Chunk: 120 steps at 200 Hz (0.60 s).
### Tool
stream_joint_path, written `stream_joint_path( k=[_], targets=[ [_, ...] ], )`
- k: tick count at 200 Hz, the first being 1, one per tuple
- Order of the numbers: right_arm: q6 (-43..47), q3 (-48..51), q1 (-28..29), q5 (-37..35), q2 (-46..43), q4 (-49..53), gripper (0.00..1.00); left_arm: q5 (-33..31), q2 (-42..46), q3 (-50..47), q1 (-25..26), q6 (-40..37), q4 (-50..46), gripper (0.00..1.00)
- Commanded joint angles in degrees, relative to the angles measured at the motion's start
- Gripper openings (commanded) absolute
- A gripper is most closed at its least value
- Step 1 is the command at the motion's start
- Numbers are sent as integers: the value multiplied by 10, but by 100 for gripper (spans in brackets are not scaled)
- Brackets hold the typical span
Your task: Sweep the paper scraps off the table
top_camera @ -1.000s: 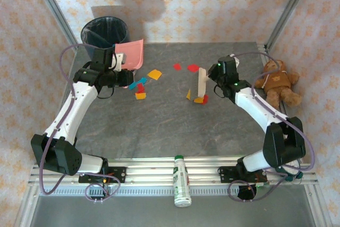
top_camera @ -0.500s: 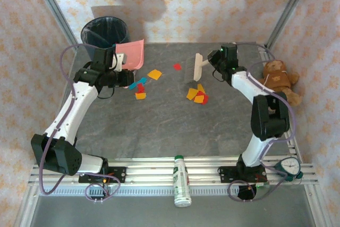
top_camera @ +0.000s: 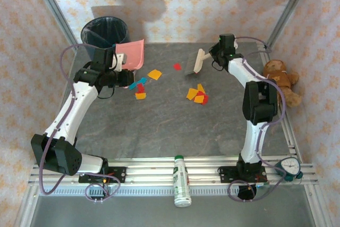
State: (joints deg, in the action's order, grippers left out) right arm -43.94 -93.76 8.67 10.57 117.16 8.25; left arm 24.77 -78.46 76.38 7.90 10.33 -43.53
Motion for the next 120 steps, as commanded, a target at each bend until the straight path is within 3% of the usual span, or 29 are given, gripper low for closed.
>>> stream_joint_path(
  k=[1,42,120],
  targets=[
    [-24,-24,-2,-29,5,54,0,-13,13,-3,7,-15,3,0],
    [-28,-4,-2,-55,-18,110,0,-15,14,-3,7,-17,2,0],
    [-69,171,-2,-61,-163,78,0,-6,7,3,8,-15,-5,0]
  ],
)
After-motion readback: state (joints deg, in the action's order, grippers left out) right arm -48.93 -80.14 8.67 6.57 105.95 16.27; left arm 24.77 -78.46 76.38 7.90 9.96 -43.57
